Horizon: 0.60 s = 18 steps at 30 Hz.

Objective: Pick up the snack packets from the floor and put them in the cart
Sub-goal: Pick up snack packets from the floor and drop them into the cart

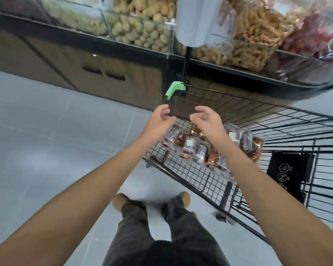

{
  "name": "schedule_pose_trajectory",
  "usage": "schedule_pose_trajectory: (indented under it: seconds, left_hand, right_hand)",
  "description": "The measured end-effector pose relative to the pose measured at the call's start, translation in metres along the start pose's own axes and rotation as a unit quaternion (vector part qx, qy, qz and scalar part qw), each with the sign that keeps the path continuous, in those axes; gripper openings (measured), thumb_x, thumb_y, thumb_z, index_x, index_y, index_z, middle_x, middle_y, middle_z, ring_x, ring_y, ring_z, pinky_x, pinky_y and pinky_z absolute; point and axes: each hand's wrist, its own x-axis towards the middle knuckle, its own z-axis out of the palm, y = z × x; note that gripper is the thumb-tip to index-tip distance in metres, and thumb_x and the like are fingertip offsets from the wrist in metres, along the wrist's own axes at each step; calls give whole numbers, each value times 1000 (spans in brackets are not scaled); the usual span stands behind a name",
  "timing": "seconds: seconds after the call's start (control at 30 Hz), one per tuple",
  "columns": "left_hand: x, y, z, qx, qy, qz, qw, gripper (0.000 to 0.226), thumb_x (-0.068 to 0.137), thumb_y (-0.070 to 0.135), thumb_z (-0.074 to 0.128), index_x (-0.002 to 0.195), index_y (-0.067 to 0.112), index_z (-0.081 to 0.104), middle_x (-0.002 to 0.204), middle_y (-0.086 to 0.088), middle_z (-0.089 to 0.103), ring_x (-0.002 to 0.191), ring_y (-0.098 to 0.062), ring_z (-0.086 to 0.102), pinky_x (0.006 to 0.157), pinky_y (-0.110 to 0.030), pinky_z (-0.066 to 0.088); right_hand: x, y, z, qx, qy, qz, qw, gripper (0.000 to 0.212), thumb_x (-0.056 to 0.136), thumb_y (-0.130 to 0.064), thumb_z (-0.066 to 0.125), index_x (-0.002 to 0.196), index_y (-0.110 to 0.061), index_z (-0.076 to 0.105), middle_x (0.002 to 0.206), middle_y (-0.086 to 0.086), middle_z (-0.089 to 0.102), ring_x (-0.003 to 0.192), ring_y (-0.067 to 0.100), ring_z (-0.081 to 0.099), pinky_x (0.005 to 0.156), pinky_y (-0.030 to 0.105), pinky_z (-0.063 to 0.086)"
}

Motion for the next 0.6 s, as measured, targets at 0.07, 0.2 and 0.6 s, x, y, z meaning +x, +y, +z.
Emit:
schedule_pose_trajectory:
  seconds: [0.07, 0.2, 0.6]
  left_hand:
    - [-12, -9, -50, -20, 26, -2, 999, 53, 91, 16, 59, 139, 12, 38, 136, 0, 48, 104, -8, 49, 86, -20, 40]
    - [-38, -37, -155, -76, 99, -10, 992, 51, 90, 10, 60, 137, 7, 41, 136, -7, 49, 103, -11, 49, 82, -18, 41]
    - [-95, -152, -422, -171, 261, -40, 949, 48, 91, 13, 59, 136, 12, 43, 138, -3, 48, 100, -8, 53, 84, -21, 38]
  right_hand:
    - [-4, -36, 36, -5, -26, -26, 999, 38, 91, -18, 60, 128, -15, 51, 97, -10, 66, 86, 0, 60, 66, 5, 43]
    - [-10, -101, 123, 0, -71, -49, 996, 36, 90, -8, 59, 125, -5, 53, 93, 2, 67, 81, 8, 62, 69, 11, 45]
    - [-25, -246, 395, -82, -216, -133, 964, 36, 89, -12, 59, 124, -10, 55, 105, 11, 68, 96, 19, 65, 91, 34, 50]
